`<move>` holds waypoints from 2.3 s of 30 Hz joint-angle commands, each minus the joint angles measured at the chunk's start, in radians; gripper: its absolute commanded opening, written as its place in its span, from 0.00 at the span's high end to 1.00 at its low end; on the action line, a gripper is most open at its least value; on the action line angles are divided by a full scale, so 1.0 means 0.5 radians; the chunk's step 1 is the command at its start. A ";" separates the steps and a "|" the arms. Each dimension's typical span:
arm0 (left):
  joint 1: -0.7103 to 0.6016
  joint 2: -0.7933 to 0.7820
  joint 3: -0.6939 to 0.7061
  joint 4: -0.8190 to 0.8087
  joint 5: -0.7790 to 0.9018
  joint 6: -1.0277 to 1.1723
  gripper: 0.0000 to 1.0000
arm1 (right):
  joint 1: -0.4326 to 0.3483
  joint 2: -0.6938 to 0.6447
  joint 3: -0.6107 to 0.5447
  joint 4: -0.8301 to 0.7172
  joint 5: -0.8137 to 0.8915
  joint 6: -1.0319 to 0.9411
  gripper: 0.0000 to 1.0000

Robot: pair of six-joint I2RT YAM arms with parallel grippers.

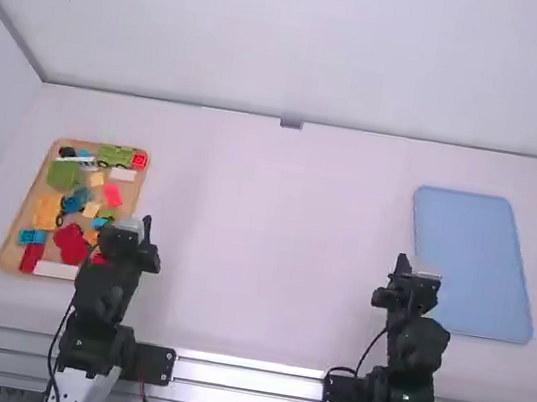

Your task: Assemble lego blocks to make yellow taxi

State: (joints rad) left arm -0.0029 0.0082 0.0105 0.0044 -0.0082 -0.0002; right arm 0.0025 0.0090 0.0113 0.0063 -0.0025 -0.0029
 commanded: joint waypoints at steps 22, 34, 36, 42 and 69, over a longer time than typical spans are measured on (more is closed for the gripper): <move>-0.012 0.333 0.344 -0.139 -0.073 0.107 0.83 | -0.004 0.436 0.452 -0.172 -0.023 -0.081 0.83; -0.027 0.849 0.803 -0.273 -0.357 0.070 0.61 | -0.015 1.139 1.054 -0.259 -0.068 -0.187 0.61; -0.030 0.924 0.874 -0.301 -0.387 0.092 0.57 | -0.019 1.239 1.147 -0.283 -0.074 -0.203 0.57; 0.023 1.199 1.157 -0.451 -0.459 0.109 0.45 | -0.015 1.607 1.486 -0.363 -0.088 -0.263 0.45; 1.532 3.190 3.159 -2.425 -0.068 1.060 0.05 | 0.044 2.766 2.560 -0.474 -0.167 -0.452 0.05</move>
State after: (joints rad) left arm 0.7372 1.5608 1.5627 -1.1965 -0.0521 0.4355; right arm 0.0204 1.3788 1.2476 -0.2295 -0.0795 -0.2192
